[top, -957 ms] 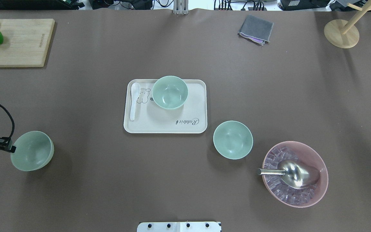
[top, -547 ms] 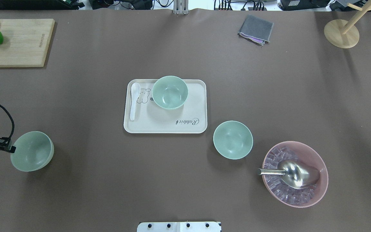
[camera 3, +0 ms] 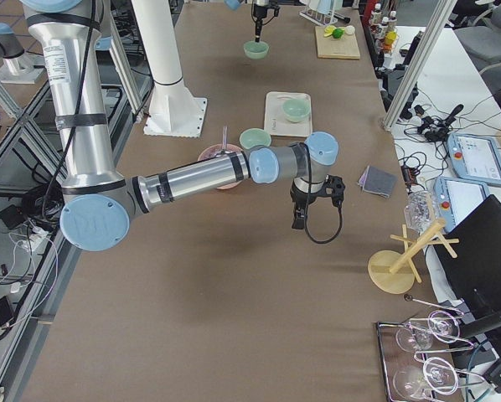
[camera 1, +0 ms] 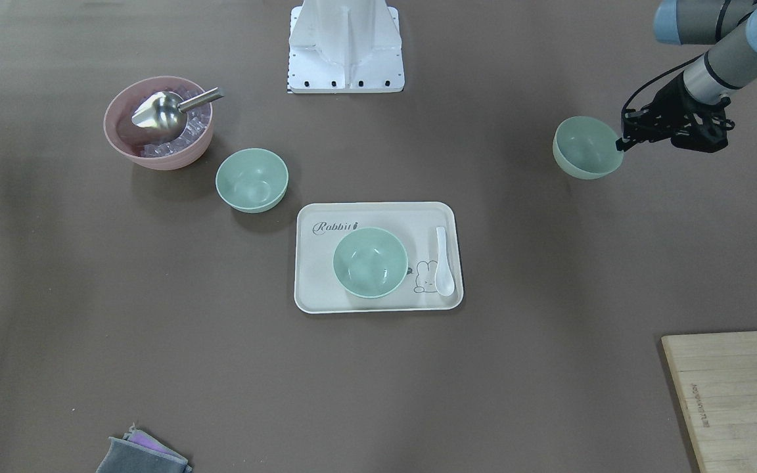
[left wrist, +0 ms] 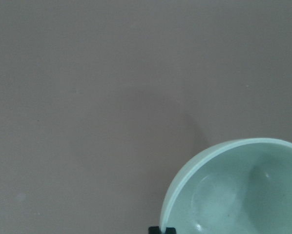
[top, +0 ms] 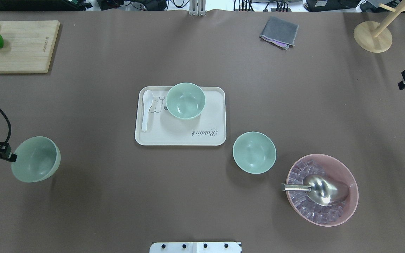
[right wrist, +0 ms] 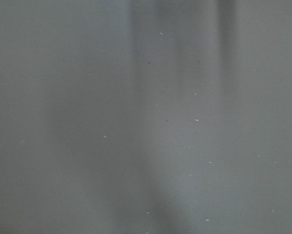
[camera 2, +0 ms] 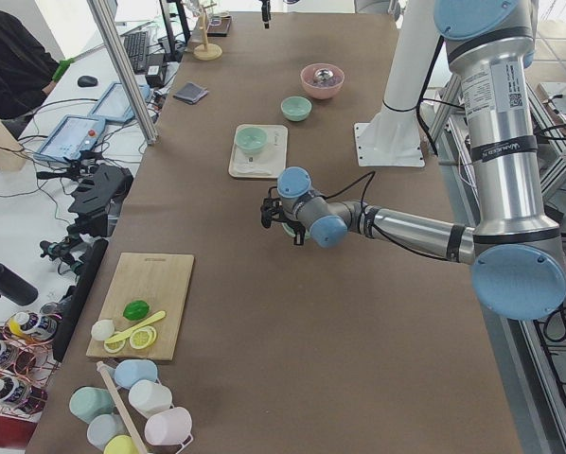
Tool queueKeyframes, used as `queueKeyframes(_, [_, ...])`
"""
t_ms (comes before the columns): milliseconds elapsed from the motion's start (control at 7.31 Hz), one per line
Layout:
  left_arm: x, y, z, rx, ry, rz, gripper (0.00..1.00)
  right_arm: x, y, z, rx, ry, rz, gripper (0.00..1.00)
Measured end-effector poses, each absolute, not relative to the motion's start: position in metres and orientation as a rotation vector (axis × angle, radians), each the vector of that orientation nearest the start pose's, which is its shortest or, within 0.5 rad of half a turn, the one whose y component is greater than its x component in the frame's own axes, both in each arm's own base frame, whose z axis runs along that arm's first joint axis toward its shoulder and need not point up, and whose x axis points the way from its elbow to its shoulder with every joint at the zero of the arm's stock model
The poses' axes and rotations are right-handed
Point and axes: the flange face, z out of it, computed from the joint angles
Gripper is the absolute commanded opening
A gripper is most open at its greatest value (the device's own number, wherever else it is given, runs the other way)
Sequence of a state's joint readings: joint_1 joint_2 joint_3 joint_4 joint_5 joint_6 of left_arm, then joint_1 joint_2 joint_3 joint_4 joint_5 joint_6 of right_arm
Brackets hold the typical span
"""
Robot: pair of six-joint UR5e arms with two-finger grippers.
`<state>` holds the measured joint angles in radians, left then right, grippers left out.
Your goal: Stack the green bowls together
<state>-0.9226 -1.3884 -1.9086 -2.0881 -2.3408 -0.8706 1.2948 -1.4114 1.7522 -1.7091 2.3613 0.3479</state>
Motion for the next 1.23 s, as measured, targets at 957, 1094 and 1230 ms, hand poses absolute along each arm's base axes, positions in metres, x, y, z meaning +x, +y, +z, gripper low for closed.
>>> queueKeyframes(957, [0.231, -0.453, 0.435, -0.035, 0.965, 0.001, 0.0, -0.329, -0.525, 0.335, 0.242, -0.837, -0.471, 0.87])
queueKeyframes(1094, [0.236, -0.463, 0.42, -0.039, 0.96, -0.005, 0.0, -0.35, -0.515, 0.331, 0.296, -0.852, -0.522, 0.87])
queueKeyframes(1230, [0.24, -0.469, 0.411, -0.042, 0.957, -0.007, 0.0, -0.365, -0.506, 0.328, 0.33, -0.866, -0.568, 0.87])
